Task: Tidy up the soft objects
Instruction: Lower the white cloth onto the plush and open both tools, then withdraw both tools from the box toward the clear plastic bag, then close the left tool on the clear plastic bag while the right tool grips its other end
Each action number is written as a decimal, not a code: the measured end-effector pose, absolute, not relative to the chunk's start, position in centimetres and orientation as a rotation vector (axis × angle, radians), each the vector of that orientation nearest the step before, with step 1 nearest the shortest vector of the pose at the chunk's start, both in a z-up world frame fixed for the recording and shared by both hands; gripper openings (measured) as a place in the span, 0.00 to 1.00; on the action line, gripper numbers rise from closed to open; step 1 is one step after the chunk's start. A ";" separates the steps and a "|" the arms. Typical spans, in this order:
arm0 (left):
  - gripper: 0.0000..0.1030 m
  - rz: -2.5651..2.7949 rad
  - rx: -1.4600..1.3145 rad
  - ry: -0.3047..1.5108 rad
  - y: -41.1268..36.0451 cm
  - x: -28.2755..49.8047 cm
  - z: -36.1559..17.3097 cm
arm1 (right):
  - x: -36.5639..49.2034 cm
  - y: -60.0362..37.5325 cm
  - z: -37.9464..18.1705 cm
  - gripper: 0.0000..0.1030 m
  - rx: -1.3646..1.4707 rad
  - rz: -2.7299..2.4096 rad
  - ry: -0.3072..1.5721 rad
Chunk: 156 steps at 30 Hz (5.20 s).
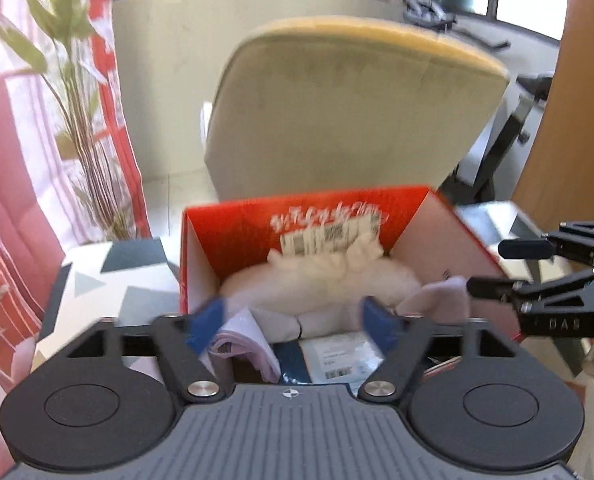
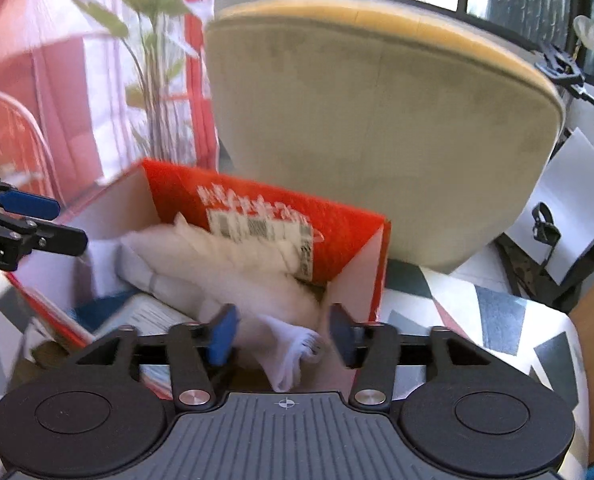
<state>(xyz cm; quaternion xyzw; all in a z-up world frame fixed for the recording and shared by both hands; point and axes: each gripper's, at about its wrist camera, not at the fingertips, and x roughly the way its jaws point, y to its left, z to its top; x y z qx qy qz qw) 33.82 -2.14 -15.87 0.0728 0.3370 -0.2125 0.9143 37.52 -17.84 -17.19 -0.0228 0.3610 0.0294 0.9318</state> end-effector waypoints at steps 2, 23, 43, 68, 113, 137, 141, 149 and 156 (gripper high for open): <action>0.99 -0.394 0.141 0.657 -1.7 32.6 -15.0 | 36.4 -17.7 -16.3 0.65 -0.030 0.067 0.700; 1.00 -0.338 0.160 0.462 0.8 16.7 -12.8 | 20.1 -17.1 -11.0 1.00 0.213 0.047 0.417; 1.00 -0.215 0.065 0.627 3.5 12.3 -20.2 | 13.2 -15.9 -20.3 1.00 0.274 -0.023 0.537; 1.00 -0.223 0.024 0.820 3.4 15.1 -25.0 | 15.9 -16.2 -26.2 1.00 0.310 -0.053 0.744; 0.71 -0.476 -0.062 1.019 2.8 22.8 -28.6 | 19.6 -16.5 -30.1 1.00 0.310 0.036 0.910; 0.74 -0.506 -0.054 1.052 2.5 23.9 -29.1 | 20.6 -16.5 -30.0 1.00 0.325 0.031 0.945; 0.80 -0.490 -0.078 1.073 2.8 24.2 -29.5 | 20.7 -16.4 -30.0 1.00 0.320 0.030 0.952; 0.80 -0.518 -0.078 1.116 2.7 25.5 -29.5 | 21.0 -16.4 -30.0 1.00 0.305 0.039 0.964; 0.80 -0.529 -0.058 1.151 2.1 26.5 -29.4 | 22.7 -16.7 -29.7 1.00 0.298 0.080 1.045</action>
